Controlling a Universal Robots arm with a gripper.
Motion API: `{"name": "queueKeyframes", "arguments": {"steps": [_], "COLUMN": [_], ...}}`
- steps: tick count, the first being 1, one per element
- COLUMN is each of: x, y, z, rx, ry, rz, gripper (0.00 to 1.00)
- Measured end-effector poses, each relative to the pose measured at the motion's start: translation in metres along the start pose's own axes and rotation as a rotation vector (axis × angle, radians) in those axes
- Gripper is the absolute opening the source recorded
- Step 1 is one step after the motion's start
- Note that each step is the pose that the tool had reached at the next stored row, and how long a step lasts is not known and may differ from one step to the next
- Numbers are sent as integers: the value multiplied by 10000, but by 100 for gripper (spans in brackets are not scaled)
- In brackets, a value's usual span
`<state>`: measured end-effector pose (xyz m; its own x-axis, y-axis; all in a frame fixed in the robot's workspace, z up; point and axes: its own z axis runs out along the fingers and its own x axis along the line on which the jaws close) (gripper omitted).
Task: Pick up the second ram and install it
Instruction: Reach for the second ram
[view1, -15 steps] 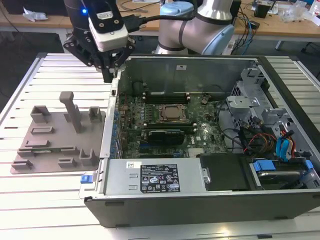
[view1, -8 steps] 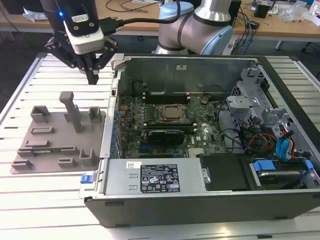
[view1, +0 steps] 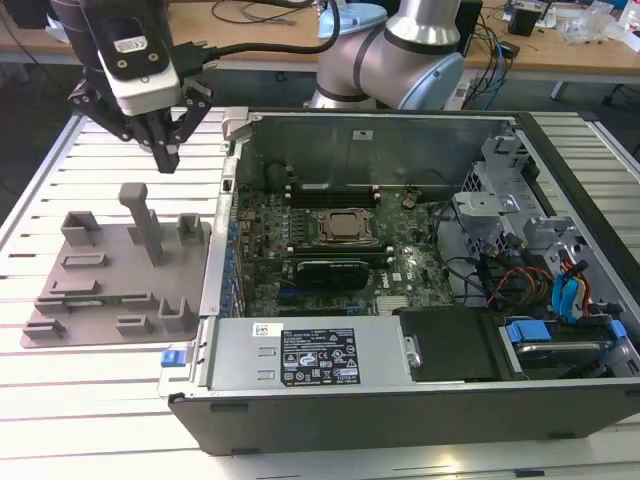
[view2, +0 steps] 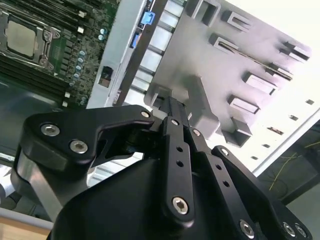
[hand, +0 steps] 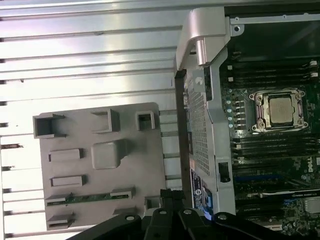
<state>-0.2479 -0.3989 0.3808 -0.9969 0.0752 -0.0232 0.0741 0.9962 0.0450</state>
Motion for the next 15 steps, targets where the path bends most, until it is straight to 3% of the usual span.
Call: {"name": "queueKeyframes", "arguments": {"steps": [2, 7, 15], "x": [90, 219, 297], "y": [-8, -19, -36], "z": [27, 67, 159], "rx": [0, -1, 2], "ry": [-1, -1, 1], "rz": [1, 0, -1], "gripper": [11, 11, 11]}}
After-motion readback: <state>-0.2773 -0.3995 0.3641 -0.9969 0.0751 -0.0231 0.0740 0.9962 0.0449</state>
